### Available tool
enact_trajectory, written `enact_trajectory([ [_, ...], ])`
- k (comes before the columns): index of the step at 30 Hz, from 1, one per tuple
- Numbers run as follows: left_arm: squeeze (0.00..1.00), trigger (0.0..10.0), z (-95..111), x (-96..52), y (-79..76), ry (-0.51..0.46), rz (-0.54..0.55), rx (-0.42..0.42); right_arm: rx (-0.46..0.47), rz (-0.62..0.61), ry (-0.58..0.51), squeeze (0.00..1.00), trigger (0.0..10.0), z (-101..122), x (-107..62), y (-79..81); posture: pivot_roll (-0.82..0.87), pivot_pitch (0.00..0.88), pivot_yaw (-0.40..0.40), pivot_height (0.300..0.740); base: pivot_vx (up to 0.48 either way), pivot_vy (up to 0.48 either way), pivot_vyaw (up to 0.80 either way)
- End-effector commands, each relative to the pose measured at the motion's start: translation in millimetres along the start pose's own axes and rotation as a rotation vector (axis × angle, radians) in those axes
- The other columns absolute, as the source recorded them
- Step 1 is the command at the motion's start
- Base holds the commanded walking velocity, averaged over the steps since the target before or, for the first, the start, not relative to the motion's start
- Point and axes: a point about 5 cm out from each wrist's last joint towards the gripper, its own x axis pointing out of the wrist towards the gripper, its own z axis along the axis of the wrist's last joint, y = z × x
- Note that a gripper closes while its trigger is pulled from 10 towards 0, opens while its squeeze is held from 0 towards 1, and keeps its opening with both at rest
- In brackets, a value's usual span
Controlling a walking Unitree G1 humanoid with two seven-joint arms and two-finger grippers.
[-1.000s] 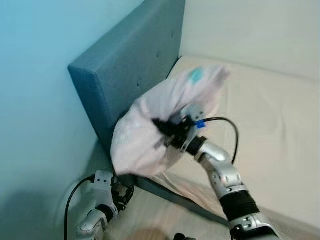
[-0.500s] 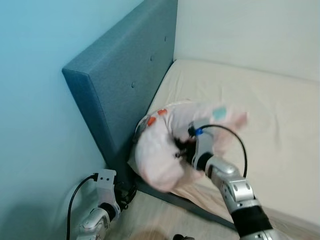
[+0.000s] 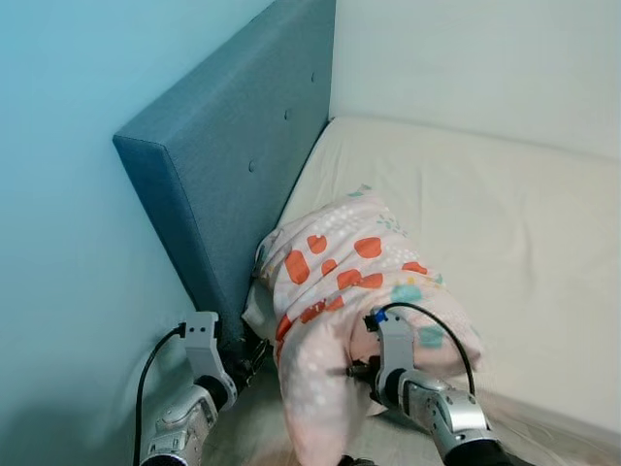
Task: Clean up the room
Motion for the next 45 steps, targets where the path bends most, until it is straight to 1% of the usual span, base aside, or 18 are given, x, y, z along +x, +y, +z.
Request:
enact_trajectory([
  [1, 0.0, 10.0, -8.1, -1.2, -2.4, 0.03, -0.027, -0.075, 0.016, -0.014, 0.024, 0.01, 10.0, -6.3, 0.0, -1.9, -0.05, 0.152, 0.024, 0.74, 0.0, 0.0, 0.0],
  [4, 0.0, 10.0, -19.9, 3.2, -9.7, 0.11, -0.057, -0.17, -0.002, -0.086, 0.083, 0.02, 10.0, -22.3, -1.9, -15.0, -0.05, 0.15, 0.02, 0.74, 0.0, 0.0, 0.0],
  [10, 0.0, 10.0, -33.7, 9.6, -21.1, 0.198, -0.066, -0.145, 0.01, -0.173, 0.084, 0.08, 10.0, -30.5, -4.4, -31.4, -0.07, 0.148, 0.029, 0.74, 0.0, 0.0, 0.0],
  [11, 0.0, 10.0, -31.9, 14.9, -25.7, 0.194, -0.068, -0.192, 0.046, -0.195, -0.014, 0.47, 10.0, -19.9, -6.0, -37.7, -0.08, 0.143, 0.035, 0.74, 0.0, 0.0, 0.0],
  [13, 0.0, 10.0, -30.4, 16.4, -25.8, 0.197, -0.065, -0.209, 0.08, -0.185, -0.089, 0.51, 10.0, -10.6, -7.8, -38.6, -0.09, 0.142, 0.036, 0.74, 0.0, 0.0, 0.0],
  [16, 0.0, 10.0, -23.8, 17.3, -26.3, 0.201, -0.111, -0.204, 0.165, -0.183, -0.316, 0.5, 10.0, 19.7, -17.4, -41.9, -0.09, 0.142, 0.039, 0.74, 0.0, 0.0, 0.0],
  [22, 0.0, 10.0, -4.5, 19.6, -29.2, 0.158, -0.201, -0.227, 0.226, -0.19, -0.49, 0.42, 10.0, 49.6, -28.9, -46.9, -0.09, 0.143, 0.038, 0.74, 0.0, 0.0, 0.0],
  [23, 0.0, 10.0, 7.5, 21.4, -31.7, 0.117, -0.241, -0.217, 0.262, -0.178, -0.534, 0.15, 10.0, 57.5, -31.6, -48.0, -0.08, 0.141, 0.037, 0.74, 0.0, 0.0, 0.0],
  [24, 0.0, 10.0, 19.3, 22.7, -35.1, 0.071, -0.285, -0.195, 0.298, -0.161, -0.565, 0.0, 10.0, 62.9, -32.8, -48.6, -0.08, 0.14, 0.035, 0.74, 0.0, 0.0, 0.0],
  [26, 0.0, 10.0, 19.3, 22.7, -35.1, 0.071, -0.285, -0.195, 0.298, -0.161, -0.565, 0.0, 10.0, 62.9, -32.8, -48.6, -0.08, 0.14, 0.035, 0.74, 0.0, 0.0, 0.0],
  [29, 0.0, 10.0, 31.2, 22.8, -38.9, 0.021, -0.327, -0.137, 0.33, -0.139, -0.582, 0.0, 10.0, 66.4, -32.9, -48.7, -0.08, 0.138, 0.032, 0.74, 0.0, 0.0, 0.0],
  [30, 0.0, 10.0, 51.9, 20.0, -47.2, -0.068, -0.399, -0.02, 0.378, -0.095, -0.607, 0.0, 10.0, 71.4, -32.5, -46.9, -0.07, 0.132, 0.028, 0.74, 0.0, 0.0, 0.0],
  [31, 0.0, 10.0, 51.9, 20.0, -47.2, -0.068, -0.399, -0.02, 0.378, -0.095, -0.607, 0.0, 10.0, 71.4, -32.5, -46.9, -0.07, 0.132, 0.028, 0.74, 0.0, 0.0, 0.0],
  [35, 0.0, 10.0, 86.2, 11.3, -66.6, -0.201, -0.511, 0.174, 0.447, 0.009, -0.661, 0.0, 10.0, 82.3, -32.9, -39.0, -0.07, 0.123, 0.024, 0.74, 0.0, 0.0, 0.0],
  [37, 0.0, 10.0, 113.1, 4.7, -86.6, -0.27, -0.579, 0.346, 0.472, 0.118, -0.7, 0.0, 10.0, 93.1, -33.9, -26.6, -0.06, 0.12, 0.024, 0.74, 0.0, 0.0, 0.0],
  [38, 0.0, 10.0, 113.1, 4.7, -86.6, -0.27, -0.579, 0.346, 0.472, 0.118, -0.7, 0.0, 10.0, 93.1, -33.9, -26.6, -0.06, 0.12, 0.024, 0.74, 0.0, 0.0, 0.0],
  [41, 0.0, 10.0, 127.6, 2.7, -114.4, -0.235, -0.668, 0.523, 0.488, 0.171, -0.737, 0.0, 10.0, 105.4, -32.9, -17.4, -0.06, 0.116, 0.022, 0.74, 0.0, 0.0, 0.0],
  [45, 0.0, 10.0, 118.8, 6.4, -132.6, -0.137, -0.724, 0.674, 0.512, 0.209, -0.785, 0.0, 10.0, 120.2, -32.6, -11.5, -0.05, 0.108, 0.021, 0.74, 0.0, 0.0, 0.0],
])
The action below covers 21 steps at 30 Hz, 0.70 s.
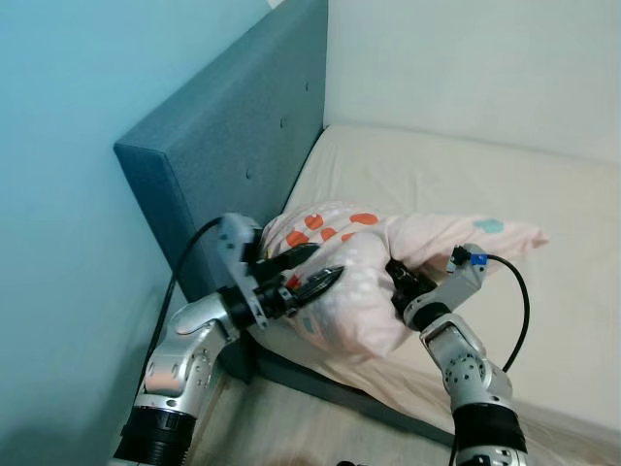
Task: Clean up the room
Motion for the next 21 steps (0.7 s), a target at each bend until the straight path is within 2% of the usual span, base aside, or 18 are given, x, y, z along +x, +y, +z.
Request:
enact_trajectory([
  [1, 0.0, 10.0, -2.6, 5.0, -5.9, 0.059, -0.039, 0.046, 0.031, 0.031, -0.029, 0.0, 10.0, 1.2, 3.1, 5.2, -0.05, 0.108, 0.021, 0.74, 0.0, 0.0, 0.0],
  [3, 0.0, 10.0, -4.6, 8.4, -6.4, 0.073, -0.031, 0.067, 0.038, 0.039, -0.032, 0.0, 10.0, 2.0, 5.7, 8.1, -0.05, 0.105, 0.022, 0.74, 0.0, 0.0, 0.0],
  [4, 0.0, 10.0, -11.6, 14.9, -9.6, 0.115, -0.024, 0.131, 0.047, 0.059, -0.039, 0.0, 10.0, 4.0, 12.5, 14.9, -0.05, 0.1, 0.024, 0.74, 0.0, 0.0, 0.0],
  [6, 0.0, 10.0, -17.6, 17.5, -11.6, 0.149, -0.022, 0.177, 0.052, 0.07, -0.042, 0.0, 10.0, 5.3, 16.5, 19.4, -0.05, 0.101, 0.025, 0.74, 0.0, 0.0, 0.0],
  [7, 1.0, 10.0, -19.7, 18.4, -11.5, 0.163, -0.014, 0.206, 0.051, 0.073, -0.042, 0.0, 10.0, 5.6, 17.7, 21.1, -0.05, 0.101, 0.025, 0.74, 0.0, 0.0, 0.0],
  [8, 1.0, 10.0, -19.7, 18.4, -11.5, 0.163, -0.014, 0.206, 0.051, 0.073, -0.042, 0.0, 10.0, 5.6, 17.7, 21.1, -0.05, 0.101, 0.025, 0.74, 0.0, 0.0, 0.0],
  [10, 1.0, 10.0, -21.1, 19.6, -13.6, 0.203, -0.011, 0.289, 0.052, 0.082, -0.04, 0.0, 10.0, 5.6, 20.1, 24.1, -0.06, 0.101, 0.023, 0.74, 0.0, 0.0, 0.0],
  [11, 1.0, 10.0, -21.1, 19.6, -13.6, 0.203, -0.011, 0.289, 0.052, 0.082, -0.04, 0.0, 10.0, 5.6, 20.1, 24.1, -0.06, 0.101, 0.023, 0.74, 0.0, 0.0, 0.0],
  [12, 1.0, 10.0, -11.6, 24.9, -10.4, 0.186, 0.037, 0.35, 0.051, 0.092, -0.031, 0.0, 10.0, 4.1, 21.9, 26.4, -0.05, 0.102, 0.02, 0.74, 0.0, 0.0, 0.0],
  [16, 1.0, 10.0, -3.5, 27.7, -8.8, 0.165, 0.07, 0.362, 0.05, 0.097, -0.025, 0.0, 10.0, 2.9, 22.7, 27.1, -0.05, 0.102, 0.02, 0.74, 0.0, 0.0, 0.0],
  [17, 1.0, 10.0, 3.9, 29.3, -7.1, 0.156, 0.1, 0.407, 0.053, 0.099, -0.023, 0.0, 10.0, 1.4, 23.2, 27.5, -0.05, 0.102, 0.019, 0.74, 0.0, 0.0, 0.0],
  [18, 1.0, 10.0, 3.9, 29.3, -7.1, 0.156, 0.1, 0.407, 0.053, 0.099, -0.023, 0.0, 10.0, 1.4, 23.2, 27.5, -0.05, 0.102, 0.019, 0.74, 0.0, 0.0, 0.0],
  [21, 1.0, 10.0, 17.4, 32.9, -4.7, 0.157, 0.145, 0.525, 0.065, 0.103, -0.018, 0.0, 10.0, -2.4, 24.0, 28.6, -0.04, 0.103, 0.019, 0.74, 0.0, 0.0, 0.0],
])
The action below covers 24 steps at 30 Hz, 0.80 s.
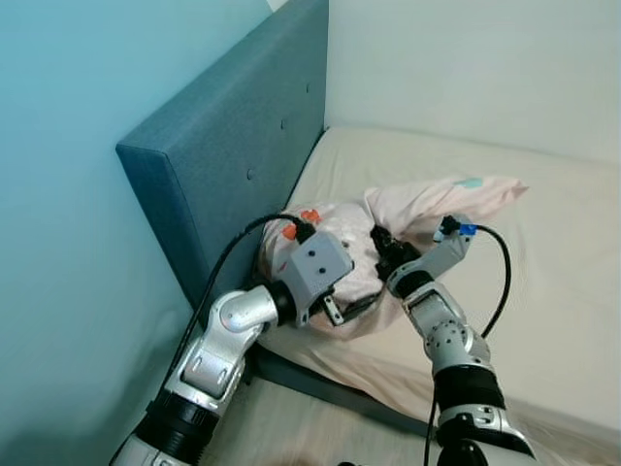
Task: Clean up the room
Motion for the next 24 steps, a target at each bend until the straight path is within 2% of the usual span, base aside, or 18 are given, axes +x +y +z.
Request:
enact_trajectory([
  [1, 1.0, 10.0, 4.4, 1.2, -0.2, 0.026, -0.012, 0.083, 0.019, 0.023, 0.006, 0.0, 10.0, -6.3, 2.3, 4.5, -0.04, 0.103, 0.019, 0.74, 0.0, 0.0, 0.0],
  [4, 1.0, 10.0, 2.7, 2.7, -6.2, 0.067, -0.059, 0.108, 0.017, 0.024, 0.013, 0.0, 10.0, -7.8, 2.9, 4.7, -0.04, 0.104, 0.019, 0.74, 0.0, 0.0, 0.0],
  [7, 1.0, 10.0, 1.4, 3.2, -10.0, 0.082, -0.082, 0.107, 0.016, 0.023, 0.013, 0.0, 10.0, -7.8, 3.2, 4.5, -0.04, 0.104, 0.019, 0.74, 0.0, 0.0, 0.0],
  [10, 1.0, 10.0, -1.3, 4.5, -20.2, 0.128, -0.129, 0.096, 0.01, 0.014, 0.014, 0.0, 10.0, -7.1, 4.4, 3.2, -0.04, 0.104, 0.019, 0.74, 0.0, 0.0, 0.0],
  [17, 1.0, 10.0, 5.1, 21.4, -29.5, 0.154, -0.066, 0.046, 0.01, 0.016, 0.008, 0.0, 10.0, -6.0, 6.3, 3.6, -0.04, 0.103, 0.019, 0.74, 0.0, 0.0, 0.0],
  [19, 1.0, 10.0, 5.1, 21.4, -29.5, 0.154, -0.066, 0.046, 0.01, 0.016, 0.008, 0.0, 10.0, -6.0, 6.3, 3.6, -0.04, 0.103, 0.019, 0.74, 0.0, 0.0, 0.0],
  [24, 1.0, 10.0, 4.4, 37.5, -35.5, 0.192, -0.071, 0.039, 0.01, 0.021, 0.012, 0.0, 10.0, -8.2, 6.3, 4.8, -0.04, 0.105, 0.023, 0.74, 0.0, 0.0, 0.0],
])
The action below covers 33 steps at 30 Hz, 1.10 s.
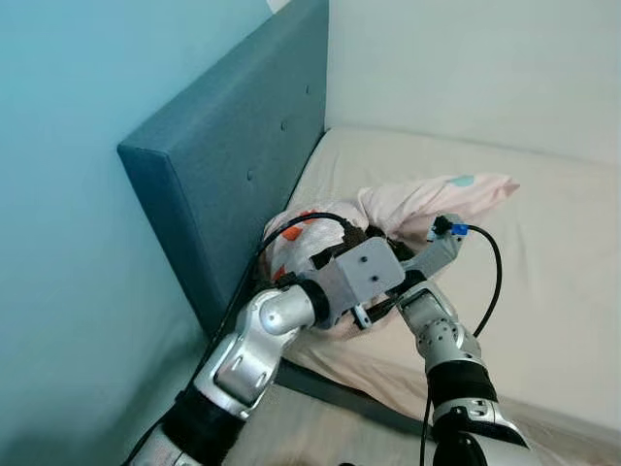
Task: Clean up the room
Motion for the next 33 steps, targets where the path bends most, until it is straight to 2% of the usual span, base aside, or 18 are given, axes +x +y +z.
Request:
enact_trajectory([
  [1, 1.0, 10.0, -4.1, 7.3, -7.2, 0.052, -0.029, 0.008, 0.007, 0.02, 0.007, 0.0, 10.0, -3.8, 2.6, 4.9, -0.04, 0.105, 0.023, 0.74, 0.0, 0.0, 0.0],
  [2, 1.0, 10.0, -4.1, 7.3, -7.2, 0.052, -0.029, 0.008, 0.007, 0.02, 0.007, 0.0, 10.0, -3.8, 2.6, 4.9, -0.04, 0.105, 0.023, 0.74, 0.0, 0.0, 0.0],
  [3, 0.37, 10.0, -5.2, 11.8, -8.9, 0.076, -0.029, 0.015, 0.008, 0.02, 0.006, 0.0, 10.0, -4.0, 2.8, 5.1, -0.04, 0.106, 0.026, 0.74, 0.0, 0.0, 0.0],
  [4, 0.37, 10.0, -5.2, 11.8, -8.9, 0.076, -0.029, 0.015, 0.008, 0.02, 0.006, 0.0, 10.0, -4.0, 2.8, 5.1, -0.04, 0.106, 0.026, 0.74, 0.0, 0.0, 0.0],
  [5, 0.0, 10.0, -7.0, 14.7, -11.1, 0.097, -0.042, 0.002, 0.008, 0.021, 0.006, 0.0, 10.0, -4.1, 2.9, 5.2, -0.04, 0.104, 0.026, 0.74, 0.0, 0.0, 0.0],
  [9, 0.0, 10.0, -9.9, 20.0, -14.0, 0.147, -0.043, -0.027, 0.01, 0.023, 0.003, 0.0, 10.0, -4.3, 3.3, 5.7, -0.05, 0.104, 0.028, 0.74, 0.0, 0.0, 0.0],
  [12, 0.0, 10.0, -10.3, 24.3, -8.3, 0.173, 0.005, -0.04, 0.015, 0.038, -0.003, 0.0, 10.0, -3.8, 3.8, 9.1, -0.05, 0.102, 0.03, 0.74, 0.0, 0.0, 0.0],
  [20, 0.0, 10.0, -20.0, 24.5, -3.3, 0.242, 0.037, -0.052, 0.019, 0.056, -0.006, 0.0, 10.0, -4.3, 4.2, 12.8, -0.05, 0.102, 0.031, 0.74, 0.0, 0.0, 0.0],
  [29, 0.0, 10.0, -21.7, 22.5, 10.5, 0.267, 0.141, -0.034, 0.026, 0.088, 0.009, 0.0, 10.0, -9.7, 4.2, 19.1, -0.05, 0.105, 0.03, 0.74, 0.0, 0.0, 0.0],
  [33, 0.0, 10.0, -26.1, 17.7, 22.0, 0.301, 0.232, -0.024, 0.031, 0.098, 0.024, 0.0, 10.0, -14.6, 3.7, 21.8, -0.05, 0.105, 0.028, 0.74, 0.0, 0.0, 0.0],
])
